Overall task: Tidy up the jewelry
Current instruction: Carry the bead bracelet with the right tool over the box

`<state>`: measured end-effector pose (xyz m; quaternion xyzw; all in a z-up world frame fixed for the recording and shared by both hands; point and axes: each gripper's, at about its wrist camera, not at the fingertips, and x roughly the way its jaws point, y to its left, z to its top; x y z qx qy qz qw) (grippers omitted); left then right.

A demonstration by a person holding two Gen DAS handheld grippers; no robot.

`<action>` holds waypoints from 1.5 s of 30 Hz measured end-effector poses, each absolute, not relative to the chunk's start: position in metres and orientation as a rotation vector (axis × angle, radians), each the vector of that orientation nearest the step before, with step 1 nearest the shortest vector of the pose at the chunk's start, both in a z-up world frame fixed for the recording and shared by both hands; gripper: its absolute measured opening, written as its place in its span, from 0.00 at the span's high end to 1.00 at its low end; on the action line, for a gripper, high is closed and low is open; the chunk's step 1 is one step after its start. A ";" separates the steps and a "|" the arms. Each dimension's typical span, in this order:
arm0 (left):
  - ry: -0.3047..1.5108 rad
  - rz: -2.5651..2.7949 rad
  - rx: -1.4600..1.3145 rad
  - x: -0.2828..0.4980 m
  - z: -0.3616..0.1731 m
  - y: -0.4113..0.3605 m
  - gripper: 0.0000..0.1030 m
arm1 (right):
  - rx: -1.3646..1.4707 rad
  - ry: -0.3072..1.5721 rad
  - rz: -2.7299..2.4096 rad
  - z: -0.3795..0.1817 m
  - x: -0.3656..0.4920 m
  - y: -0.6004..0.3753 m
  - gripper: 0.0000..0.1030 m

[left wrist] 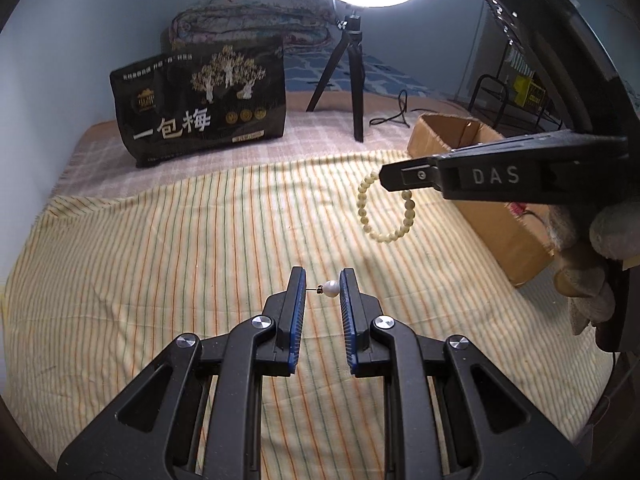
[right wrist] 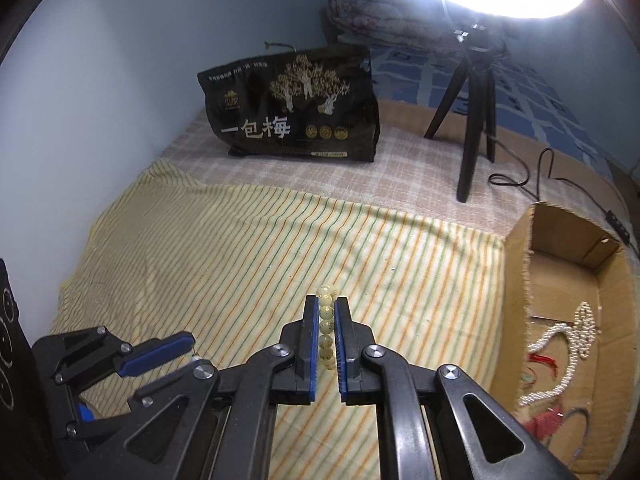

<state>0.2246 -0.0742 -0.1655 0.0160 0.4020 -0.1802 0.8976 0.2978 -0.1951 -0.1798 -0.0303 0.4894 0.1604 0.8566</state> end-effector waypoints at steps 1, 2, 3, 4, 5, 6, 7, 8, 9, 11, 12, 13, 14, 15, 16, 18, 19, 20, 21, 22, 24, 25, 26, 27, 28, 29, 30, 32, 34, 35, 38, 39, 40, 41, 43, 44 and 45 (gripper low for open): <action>0.826 -0.377 0.033 0.223 -0.162 -0.076 0.85 | -0.066 1.022 0.335 -0.175 0.295 -0.198 0.96; 0.820 -0.379 0.034 0.222 -0.159 -0.077 0.85 | -0.066 1.018 0.334 -0.172 0.293 -0.200 0.96; 0.816 -0.382 0.034 0.221 -0.157 -0.078 0.85 | -0.066 1.011 0.332 -0.167 0.290 -0.203 0.96; 0.809 -0.386 0.035 0.220 -0.154 -0.081 0.85 | -0.064 1.003 0.328 -0.163 0.288 -0.206 0.96; 0.804 -0.389 0.035 0.219 -0.152 -0.083 0.85 | -0.064 0.999 0.327 -0.160 0.285 -0.208 0.96; 0.798 -0.393 0.038 0.219 -0.150 -0.086 0.85 | -0.069 0.991 0.323 -0.155 0.282 -0.210 0.96; 0.793 -0.396 0.040 0.219 -0.147 -0.089 0.85 | -0.074 0.985 0.320 -0.152 0.279 -0.212 0.96; 0.786 -0.401 0.041 0.219 -0.144 -0.093 0.85 | -0.077 0.979 0.317 -0.149 0.277 -0.216 0.96; 0.782 -0.405 0.040 0.219 -0.141 -0.096 0.85 | -0.077 0.973 0.315 -0.144 0.274 -0.220 0.96; 0.774 -0.415 0.040 0.220 -0.137 -0.103 0.85 | -0.073 0.963 0.311 -0.138 0.269 -0.227 0.96; 0.770 -0.419 0.042 0.220 -0.135 -0.106 0.85 | -0.072 0.957 0.309 -0.135 0.266 -0.232 0.96; 0.765 -0.426 0.045 0.221 -0.132 -0.111 0.85 | -0.074 0.950 0.304 -0.131 0.264 -0.238 0.96; 0.761 -0.431 0.048 0.222 -0.129 -0.115 0.85 | -0.074 0.946 0.302 -0.129 0.261 -0.242 0.96; 0.756 -0.437 0.051 0.222 -0.127 -0.120 0.85 | -0.072 0.942 0.299 -0.127 0.259 -0.248 0.96; 0.752 -0.443 0.053 0.224 -0.125 -0.124 0.85 | -0.069 0.937 0.294 -0.124 0.256 -0.254 0.96; 0.745 -0.453 0.056 0.227 -0.122 -0.132 0.85 | -0.067 0.931 0.284 -0.121 0.253 -0.264 0.96; 0.741 -0.459 0.058 0.228 -0.120 -0.137 0.85 | -0.066 0.928 0.281 -0.120 0.251 -0.269 0.96; 0.736 -0.464 0.060 0.230 -0.117 -0.141 0.85 | -0.066 0.923 0.274 -0.118 0.248 -0.276 0.96; 0.733 -0.468 0.060 0.230 -0.116 -0.145 0.85 | -0.066 0.919 0.268 -0.116 0.246 -0.281 0.96; 0.727 -0.473 0.062 0.231 -0.113 -0.150 0.85 | -0.066 0.914 0.263 -0.115 0.244 -0.286 0.96; 0.717 -0.484 0.063 0.234 -0.109 -0.159 0.85 | -0.069 0.903 0.250 -0.110 0.239 -0.298 0.96; 0.714 -0.489 0.062 0.236 -0.107 -0.163 0.85 | -0.070 0.898 0.244 -0.108 0.236 -0.305 0.96; 0.710 -0.494 0.063 0.238 -0.105 -0.168 0.85 | -0.070 0.895 0.239 -0.107 0.234 -0.310 0.96; 0.707 -0.499 0.063 0.240 -0.104 -0.172 0.85 | -0.070 0.893 0.234 -0.106 0.232 -0.314 0.96; 0.704 -0.504 0.064 0.243 -0.102 -0.177 0.85 | -0.071 0.891 0.227 -0.105 0.230 -0.320 0.96; 0.701 -0.509 0.065 0.245 -0.101 -0.182 0.85 | -0.073 0.889 0.219 -0.105 0.229 -0.325 0.96; 0.699 -0.511 0.067 0.247 -0.100 -0.185 0.85 | -0.074 0.887 0.212 -0.105 0.227 -0.330 0.96; 0.696 -0.521 0.069 0.252 -0.098 -0.196 0.85 | -0.073 0.886 0.199 -0.105 0.224 -0.340 0.96; 0.693 -0.528 0.069 0.257 -0.096 -0.205 0.85 | -0.063 0.885 0.188 -0.106 0.221 -0.351 0.96; 0.691 -0.531 0.068 0.259 -0.096 -0.210 0.85 | -0.060 0.884 0.183 -0.106 0.220 -0.357 0.96; 0.688 -0.538 0.063 0.263 -0.095 -0.222 0.85 | -0.057 0.881 0.172 -0.108 0.217 -0.368 0.96; 0.688 -0.540 0.063 0.265 -0.095 -0.224 0.85 | -0.060 0.880 0.167 -0.110 0.215 -0.371 0.96; 0.687 -0.544 0.064 0.266 -0.095 -0.229 0.85 | -0.060 0.881 0.165 -0.111 0.215 -0.374 0.96; 0.686 -0.547 0.066 0.267 -0.095 -0.233 0.85 | -0.059 0.883 0.162 -0.113 0.214 -0.378 0.96; 0.686 -0.550 0.068 0.270 -0.095 -0.240 0.85 | -0.060 0.885 0.157 -0.116 0.213 -0.383 0.96; 0.686 -0.551 0.068 0.270 -0.094 -0.243 0.85 | -0.059 0.886 0.154 -0.118 0.212 -0.385 0.96; 0.688 -0.553 0.067 0.271 -0.094 -0.246 0.85 | -0.057 0.887 0.152 -0.119 0.211 -0.387 0.96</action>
